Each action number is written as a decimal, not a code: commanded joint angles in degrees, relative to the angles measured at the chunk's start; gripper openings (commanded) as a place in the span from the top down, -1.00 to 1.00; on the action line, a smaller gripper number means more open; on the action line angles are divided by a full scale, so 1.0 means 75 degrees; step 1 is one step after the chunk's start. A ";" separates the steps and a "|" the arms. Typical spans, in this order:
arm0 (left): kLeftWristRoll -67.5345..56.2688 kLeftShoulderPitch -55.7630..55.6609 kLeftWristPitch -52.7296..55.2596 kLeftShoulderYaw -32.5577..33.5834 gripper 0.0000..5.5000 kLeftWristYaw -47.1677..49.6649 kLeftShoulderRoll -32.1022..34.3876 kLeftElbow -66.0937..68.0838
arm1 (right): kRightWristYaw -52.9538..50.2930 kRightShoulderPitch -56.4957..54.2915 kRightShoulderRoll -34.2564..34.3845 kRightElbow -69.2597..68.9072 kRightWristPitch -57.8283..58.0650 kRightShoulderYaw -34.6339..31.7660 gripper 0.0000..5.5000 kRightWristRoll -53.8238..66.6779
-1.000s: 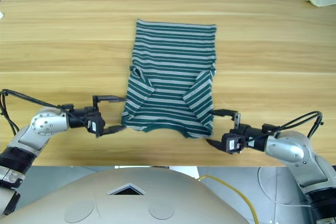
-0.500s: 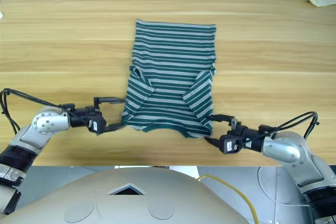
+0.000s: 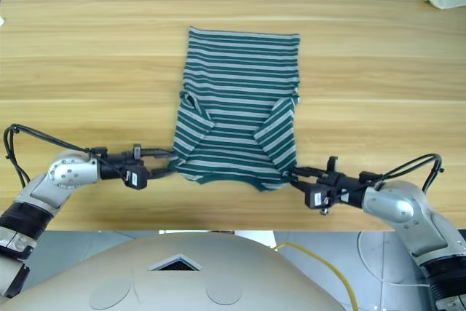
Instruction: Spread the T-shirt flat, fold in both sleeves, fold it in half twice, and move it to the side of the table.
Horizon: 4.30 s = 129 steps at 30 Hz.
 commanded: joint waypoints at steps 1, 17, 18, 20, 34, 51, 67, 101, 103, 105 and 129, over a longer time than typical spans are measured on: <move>0.0215 -0.0036 0.0142 -0.0091 0.57 -0.0117 0.0030 0.0140 | 0.0135 0.0082 -0.0038 0.0116 0.0195 0.0101 0.86 -0.0275; -0.0440 -0.0082 0.0054 -0.0138 1.00 -0.0493 0.0063 -0.0091 | -0.0052 -0.0283 0.0163 -0.0098 0.0113 0.0022 1.00 -0.0223; -0.0513 -0.0064 0.0048 -0.0092 1.00 -0.0504 0.0086 -0.0154 | -0.0134 -0.0325 0.0223 -0.0156 0.0105 -0.0018 1.00 -0.0201; -0.0633 -0.0020 0.0041 -0.0003 1.00 -0.0506 0.0136 -0.0274 | -0.0256 -0.0381 0.0365 -0.0317 0.0149 -0.0133 1.00 -0.0067; -0.1755 0.1698 -0.0762 0.0120 1.00 -0.1015 0.1735 -0.2279 | 0.0451 0.1614 -0.0634 -0.1393 -0.1720 -0.1025 1.00 0.0835; -0.1725 0.0121 -0.0272 0.1070 1.00 -0.0101 0.0147 0.0575 | 0.0124 -0.0950 0.0891 -0.1495 0.0742 -0.0345 1.00 0.0323; -0.2612 -0.1656 0.0424 0.1505 1.00 -0.0395 -0.1379 0.1742 | -0.0502 -0.3795 0.2175 -0.0012 0.3362 0.0158 1.00 -0.0461; 0.0983 -0.6189 0.1566 0.1325 1.00 0.3441 -0.3455 0.7840 | -0.2065 -0.6519 0.3392 0.2872 0.3960 0.1037 1.00 -0.1857; 0.0984 -0.6188 0.1599 0.1305 1.00 0.3312 -0.3468 0.7901 | -0.2168 -0.6569 0.3434 0.3049 0.3966 0.1149 1.00 -0.1999; 0.1092 -0.6124 0.1523 0.1198 1.00 0.3289 -0.3471 0.7905 | -0.2242 -0.6566 0.3466 0.3113 0.3958 0.1236 1.00 -0.2097; -0.0185 -0.6951 0.3634 0.2902 0.79 0.3134 -0.3937 0.8484 | -0.2456 -0.6287 0.3701 0.2737 0.4060 0.1418 -0.40 -0.2192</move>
